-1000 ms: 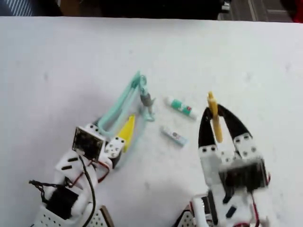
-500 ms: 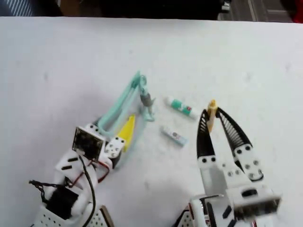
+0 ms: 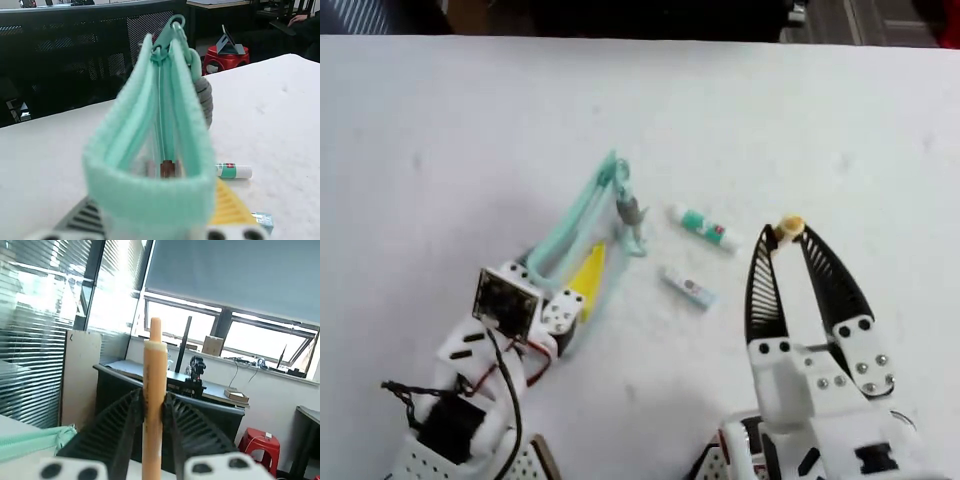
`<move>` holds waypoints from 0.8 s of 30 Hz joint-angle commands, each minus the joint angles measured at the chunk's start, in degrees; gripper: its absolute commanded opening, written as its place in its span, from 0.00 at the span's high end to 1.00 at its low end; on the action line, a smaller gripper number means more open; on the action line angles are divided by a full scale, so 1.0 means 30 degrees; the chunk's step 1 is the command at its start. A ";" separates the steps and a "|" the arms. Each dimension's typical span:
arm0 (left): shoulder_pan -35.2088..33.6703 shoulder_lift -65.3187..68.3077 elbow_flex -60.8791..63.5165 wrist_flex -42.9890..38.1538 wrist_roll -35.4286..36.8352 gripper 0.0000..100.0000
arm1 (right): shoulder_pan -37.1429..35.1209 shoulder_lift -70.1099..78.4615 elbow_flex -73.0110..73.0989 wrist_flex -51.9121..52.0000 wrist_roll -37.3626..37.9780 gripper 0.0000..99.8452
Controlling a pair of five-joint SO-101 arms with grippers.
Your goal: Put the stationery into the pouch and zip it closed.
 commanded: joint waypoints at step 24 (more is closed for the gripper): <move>0.0308 0.0073 0.0147 0.0088 -0.0088 0.87 | 0.0015 0.0161 -0.1377 -0.4938 -1.5912 0.98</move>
